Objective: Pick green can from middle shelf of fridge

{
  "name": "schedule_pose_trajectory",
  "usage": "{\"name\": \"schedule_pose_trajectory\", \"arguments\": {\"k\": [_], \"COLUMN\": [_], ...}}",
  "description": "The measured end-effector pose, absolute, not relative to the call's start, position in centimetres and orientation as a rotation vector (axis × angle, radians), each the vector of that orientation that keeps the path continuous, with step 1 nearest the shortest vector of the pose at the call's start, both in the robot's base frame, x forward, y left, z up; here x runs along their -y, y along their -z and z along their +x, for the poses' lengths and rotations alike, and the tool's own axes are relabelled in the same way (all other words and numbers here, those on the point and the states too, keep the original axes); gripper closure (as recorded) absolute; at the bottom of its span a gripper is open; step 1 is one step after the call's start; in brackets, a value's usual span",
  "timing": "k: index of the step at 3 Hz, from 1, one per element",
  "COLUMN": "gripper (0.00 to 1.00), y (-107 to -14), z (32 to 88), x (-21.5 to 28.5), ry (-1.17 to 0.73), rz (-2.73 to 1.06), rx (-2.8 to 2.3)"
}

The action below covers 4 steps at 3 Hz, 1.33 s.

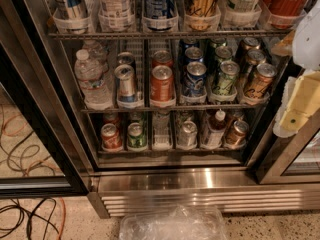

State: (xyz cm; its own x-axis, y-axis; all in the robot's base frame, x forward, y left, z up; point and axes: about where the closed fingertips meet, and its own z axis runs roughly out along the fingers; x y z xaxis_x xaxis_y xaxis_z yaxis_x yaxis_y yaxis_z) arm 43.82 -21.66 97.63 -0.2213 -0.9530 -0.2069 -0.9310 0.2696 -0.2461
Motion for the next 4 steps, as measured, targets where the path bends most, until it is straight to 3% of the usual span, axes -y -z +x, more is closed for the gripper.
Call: {"name": "schedule_pose_trajectory", "arguments": {"k": [2, 4], "gripper": [0.0, 0.0], "y": [-97.0, -91.8], "z": [43.3, 40.5], "x": [21.6, 20.3], "ry": [0.104, -0.016], "rz": [-1.667, -1.55], "rx": [-2.21, -1.997]}}
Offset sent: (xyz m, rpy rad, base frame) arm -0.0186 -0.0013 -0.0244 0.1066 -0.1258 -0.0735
